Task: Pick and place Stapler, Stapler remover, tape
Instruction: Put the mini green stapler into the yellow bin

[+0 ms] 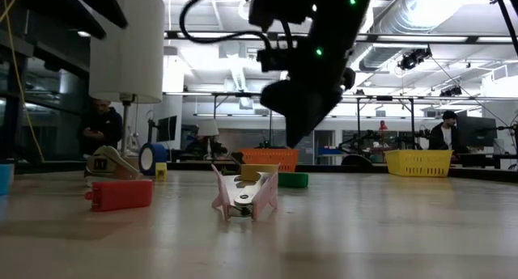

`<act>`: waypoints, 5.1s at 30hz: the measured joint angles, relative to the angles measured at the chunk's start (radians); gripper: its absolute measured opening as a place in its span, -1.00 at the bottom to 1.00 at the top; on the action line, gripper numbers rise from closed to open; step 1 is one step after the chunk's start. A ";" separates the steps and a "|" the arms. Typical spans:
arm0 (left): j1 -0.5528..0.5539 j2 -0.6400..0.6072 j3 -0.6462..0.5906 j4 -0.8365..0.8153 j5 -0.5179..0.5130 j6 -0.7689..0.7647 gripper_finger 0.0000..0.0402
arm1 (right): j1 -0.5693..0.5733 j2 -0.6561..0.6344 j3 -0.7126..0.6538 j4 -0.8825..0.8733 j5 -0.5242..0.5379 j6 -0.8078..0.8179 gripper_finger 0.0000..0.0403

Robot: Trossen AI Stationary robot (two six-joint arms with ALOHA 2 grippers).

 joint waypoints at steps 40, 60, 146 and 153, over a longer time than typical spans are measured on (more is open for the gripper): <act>0.417 -0.188 -0.543 0.964 0.547 0.447 0.04 | 0.119 -0.298 -0.745 1.067 -0.109 -0.128 0.10; 0.417 -0.188 -0.542 0.965 0.546 0.440 0.04 | 0.165 -0.100 -0.769 1.331 -0.005 -0.098 0.10; 0.416 -0.188 -0.541 0.791 0.760 0.280 0.04 | 0.051 -0.097 -0.771 1.406 -0.136 -0.241 -0.94; 0.416 -0.188 -0.509 0.597 0.842 0.179 0.04 | 0.052 -0.097 -0.770 1.404 -0.134 -0.240 -0.94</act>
